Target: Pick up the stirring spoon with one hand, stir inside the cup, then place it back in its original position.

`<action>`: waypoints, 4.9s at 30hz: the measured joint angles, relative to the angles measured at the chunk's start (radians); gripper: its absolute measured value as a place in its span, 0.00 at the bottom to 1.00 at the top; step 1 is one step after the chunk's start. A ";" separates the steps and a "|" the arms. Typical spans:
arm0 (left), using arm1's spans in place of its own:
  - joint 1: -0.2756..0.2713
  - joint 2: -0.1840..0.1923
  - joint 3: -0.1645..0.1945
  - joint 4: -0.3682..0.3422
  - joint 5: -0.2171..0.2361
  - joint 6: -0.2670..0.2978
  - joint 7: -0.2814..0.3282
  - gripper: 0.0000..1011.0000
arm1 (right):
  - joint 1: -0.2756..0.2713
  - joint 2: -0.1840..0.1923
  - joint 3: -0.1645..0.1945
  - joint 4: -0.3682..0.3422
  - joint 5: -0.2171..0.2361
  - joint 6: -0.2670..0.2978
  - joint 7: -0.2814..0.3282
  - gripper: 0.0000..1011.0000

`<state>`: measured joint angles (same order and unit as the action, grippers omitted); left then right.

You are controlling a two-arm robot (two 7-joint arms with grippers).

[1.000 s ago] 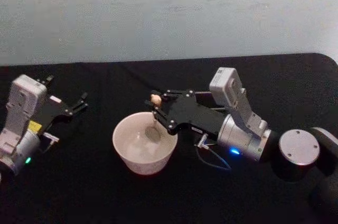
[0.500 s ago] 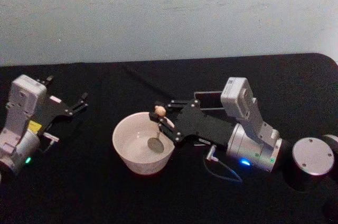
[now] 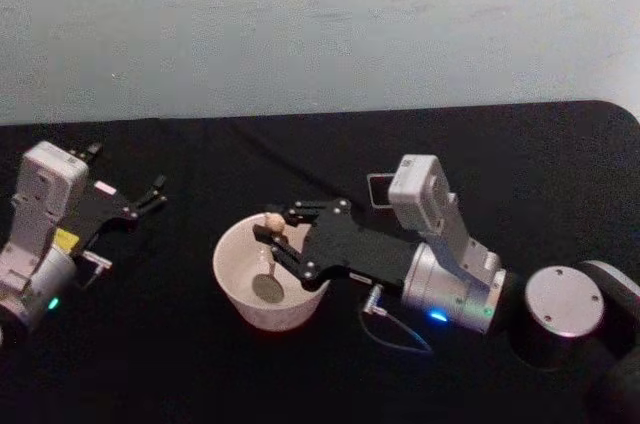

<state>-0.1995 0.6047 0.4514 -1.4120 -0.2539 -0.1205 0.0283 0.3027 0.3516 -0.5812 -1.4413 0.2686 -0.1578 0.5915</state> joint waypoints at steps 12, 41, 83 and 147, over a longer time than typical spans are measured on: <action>0.000 0.000 0.000 0.000 0.000 0.000 0.000 0.99 | 0.038 -0.041 0.011 0.056 -0.010 -0.004 -0.035 0.21; 0.000 0.000 0.000 0.000 0.000 0.000 0.000 0.99 | 0.020 -0.004 0.060 0.046 -0.018 -0.003 -0.044 0.21; 0.000 0.000 0.000 0.000 0.000 0.000 0.000 0.99 | 0.045 -0.055 0.031 0.081 -0.024 0.003 -0.065 0.21; 0.000 0.000 0.000 0.000 0.000 0.000 0.000 0.99 | 0.045 -0.074 0.032 0.085 -0.042 0.001 -0.086 0.21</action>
<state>-0.1995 0.6047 0.4514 -1.4120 -0.2539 -0.1205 0.0283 0.3477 0.2779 -0.5491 -1.3567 0.2261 -0.1573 0.5059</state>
